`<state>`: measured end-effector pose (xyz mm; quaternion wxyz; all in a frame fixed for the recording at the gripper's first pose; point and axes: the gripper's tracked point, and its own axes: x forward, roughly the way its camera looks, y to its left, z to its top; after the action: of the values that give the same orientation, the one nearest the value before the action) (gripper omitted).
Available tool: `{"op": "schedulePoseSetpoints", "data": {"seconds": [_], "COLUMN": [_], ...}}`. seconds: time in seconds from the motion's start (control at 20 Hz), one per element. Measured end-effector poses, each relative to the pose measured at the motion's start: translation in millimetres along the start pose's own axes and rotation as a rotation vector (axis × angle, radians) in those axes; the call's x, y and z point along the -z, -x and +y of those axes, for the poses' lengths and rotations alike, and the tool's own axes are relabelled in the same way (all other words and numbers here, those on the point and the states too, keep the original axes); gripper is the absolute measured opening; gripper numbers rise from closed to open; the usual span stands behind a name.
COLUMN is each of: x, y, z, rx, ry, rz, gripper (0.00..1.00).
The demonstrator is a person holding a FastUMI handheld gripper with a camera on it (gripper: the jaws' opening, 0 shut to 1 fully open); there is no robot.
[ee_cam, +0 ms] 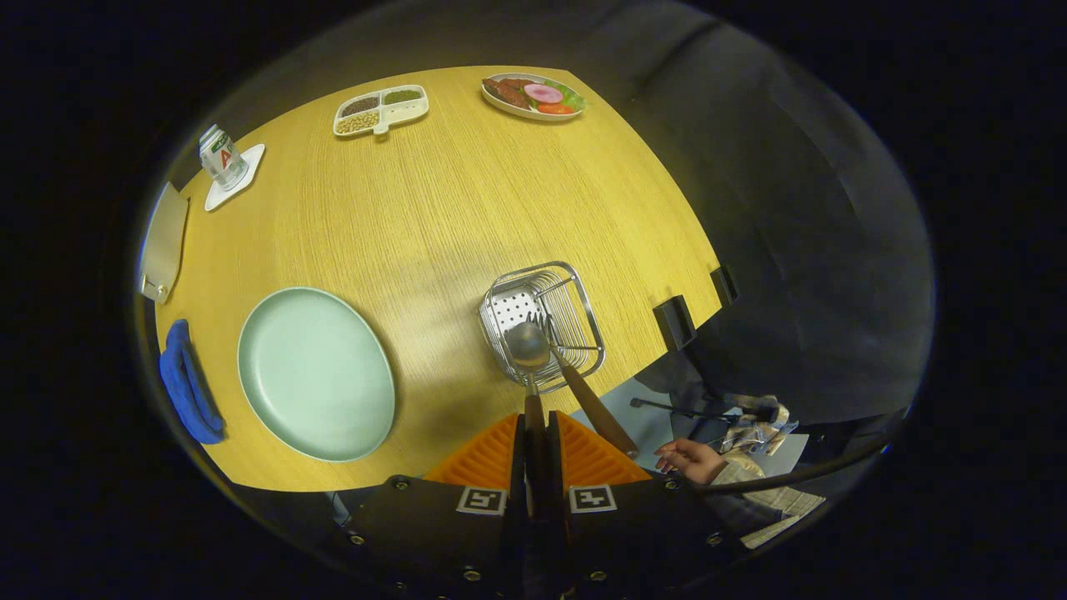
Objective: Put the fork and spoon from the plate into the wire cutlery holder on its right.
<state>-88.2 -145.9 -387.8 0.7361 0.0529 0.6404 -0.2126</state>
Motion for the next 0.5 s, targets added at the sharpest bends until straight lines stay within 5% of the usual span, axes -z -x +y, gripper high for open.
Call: {"op": "schedulePoseSetpoints", "data": {"seconds": [0.15, 0.3, 0.5], "x": [-2.8, -7.0, -6.2], "y": [2.8, 6.2, 8.6], "z": [-0.1, -3.4, -1.3], "rx": [0.002, 0.017, 0.009], "ry": [0.013, 0.031, 0.035], "rz": [-0.019, -0.037, -0.048], "gripper": [0.14, 0.44, 0.49]}}
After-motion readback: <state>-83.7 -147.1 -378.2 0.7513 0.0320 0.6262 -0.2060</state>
